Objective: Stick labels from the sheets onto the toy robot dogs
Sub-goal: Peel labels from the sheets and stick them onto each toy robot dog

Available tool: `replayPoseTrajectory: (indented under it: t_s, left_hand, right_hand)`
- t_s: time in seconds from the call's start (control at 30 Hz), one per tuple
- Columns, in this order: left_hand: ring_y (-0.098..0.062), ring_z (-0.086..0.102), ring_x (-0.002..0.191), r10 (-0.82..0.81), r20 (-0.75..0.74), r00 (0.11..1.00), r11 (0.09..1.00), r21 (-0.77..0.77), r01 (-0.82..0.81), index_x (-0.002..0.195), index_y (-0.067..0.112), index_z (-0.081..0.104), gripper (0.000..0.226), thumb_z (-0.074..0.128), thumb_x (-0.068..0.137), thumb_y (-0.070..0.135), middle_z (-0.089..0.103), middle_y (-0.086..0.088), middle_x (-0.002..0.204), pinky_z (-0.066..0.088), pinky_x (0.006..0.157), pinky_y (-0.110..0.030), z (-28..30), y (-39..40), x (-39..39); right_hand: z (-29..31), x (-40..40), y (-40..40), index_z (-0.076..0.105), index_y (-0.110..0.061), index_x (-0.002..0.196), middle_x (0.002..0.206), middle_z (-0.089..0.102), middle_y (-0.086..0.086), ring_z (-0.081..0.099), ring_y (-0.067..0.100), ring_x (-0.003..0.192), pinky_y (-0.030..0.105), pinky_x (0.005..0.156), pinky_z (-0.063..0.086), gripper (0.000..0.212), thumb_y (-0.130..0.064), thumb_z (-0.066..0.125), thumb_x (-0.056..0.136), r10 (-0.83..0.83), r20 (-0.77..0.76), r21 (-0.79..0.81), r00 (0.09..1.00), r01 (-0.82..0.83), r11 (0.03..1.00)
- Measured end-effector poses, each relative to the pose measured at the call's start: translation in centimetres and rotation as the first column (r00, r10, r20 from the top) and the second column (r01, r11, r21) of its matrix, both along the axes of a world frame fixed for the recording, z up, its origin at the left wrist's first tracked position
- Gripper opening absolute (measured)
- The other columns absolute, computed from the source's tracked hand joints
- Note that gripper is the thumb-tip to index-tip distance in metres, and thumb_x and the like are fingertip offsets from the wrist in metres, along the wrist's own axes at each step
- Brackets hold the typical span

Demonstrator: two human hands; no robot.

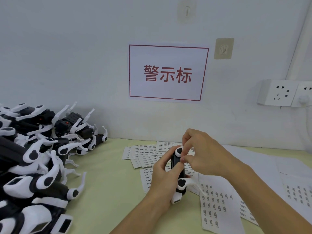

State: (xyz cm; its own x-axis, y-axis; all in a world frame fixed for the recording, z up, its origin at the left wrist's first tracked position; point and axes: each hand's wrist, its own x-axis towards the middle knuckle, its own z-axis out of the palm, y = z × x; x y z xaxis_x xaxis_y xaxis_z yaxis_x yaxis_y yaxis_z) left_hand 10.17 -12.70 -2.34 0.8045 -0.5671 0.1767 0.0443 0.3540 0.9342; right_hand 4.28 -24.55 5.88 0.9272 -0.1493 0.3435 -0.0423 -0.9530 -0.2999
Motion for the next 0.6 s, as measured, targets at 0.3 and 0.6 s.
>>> replayPoseTrajectory:
  t_s: [0.3, 0.6]
  left_hand:
    - [-0.023, 0.074, 0.086, -0.017, -0.013, 1.000, 0.999, -0.028, 0.016, 0.109, 0.042, 0.073, 0.045, 0.062, 0.091, 0.002, 0.076, 0.007, 0.105, 0.060, 0.071, -0.031, 0.3, 0.1, -0.3]
    - [-0.028, 0.073, 0.094, -0.017, -0.033, 0.999, 0.999, -0.033, 0.016, 0.115, 0.041, 0.071, 0.040, 0.069, 0.091, 0.010, 0.073, 0.008, 0.116, 0.060, 0.079, -0.036, 0.2, 0.1, -0.3]
  right_hand:
    - [0.3, -0.1, 1.0, 0.069, -0.031, 0.079, 0.097, 0.047, -0.019, 0.046, 0.003, 0.089, 0.025, 0.069, 0.034, 0.008, -0.037, 0.075, 0.080, -0.132, 0.027, -0.139, 0.991, 0.134, 0.981]
    - [0.5, 0.2, 2.2, 0.073, -0.029, 0.082, 0.099, 0.057, -0.011, 0.056, 0.015, 0.091, 0.031, 0.078, 0.040, 0.008, -0.037, 0.074, 0.080, -0.284, 0.086, -0.264, 0.955, 0.297, 0.918]
